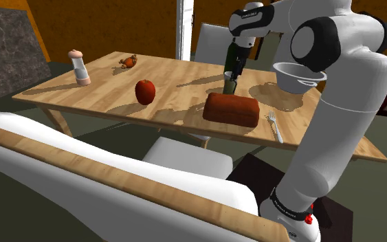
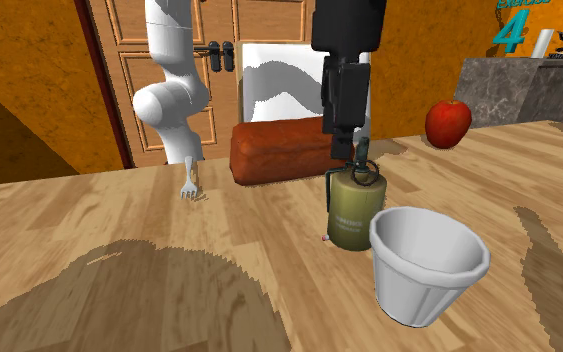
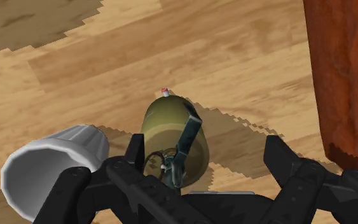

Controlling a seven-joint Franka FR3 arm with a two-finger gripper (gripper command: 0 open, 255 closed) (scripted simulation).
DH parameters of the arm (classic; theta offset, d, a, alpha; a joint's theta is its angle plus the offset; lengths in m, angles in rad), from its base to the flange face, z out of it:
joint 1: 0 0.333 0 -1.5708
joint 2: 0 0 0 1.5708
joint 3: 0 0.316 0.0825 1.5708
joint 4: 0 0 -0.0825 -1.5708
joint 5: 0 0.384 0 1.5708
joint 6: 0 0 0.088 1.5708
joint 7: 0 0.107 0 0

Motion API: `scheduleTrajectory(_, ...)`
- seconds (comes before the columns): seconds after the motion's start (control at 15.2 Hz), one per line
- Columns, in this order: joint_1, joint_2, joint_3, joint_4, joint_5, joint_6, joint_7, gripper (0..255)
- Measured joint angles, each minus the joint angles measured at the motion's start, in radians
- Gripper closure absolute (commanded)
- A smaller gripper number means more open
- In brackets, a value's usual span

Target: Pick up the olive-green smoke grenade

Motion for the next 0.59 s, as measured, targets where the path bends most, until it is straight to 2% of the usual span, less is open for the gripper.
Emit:
scheduleTrajectory(0.13, -0.026, 0.064, -0.007, 0.058, 0.035, -0.005, -0.046, 0)
scheduleTrajectory(0.59, -0.031, 0.088, -0.004, -0.001, 0.051, 0.075, -0.065, 0)
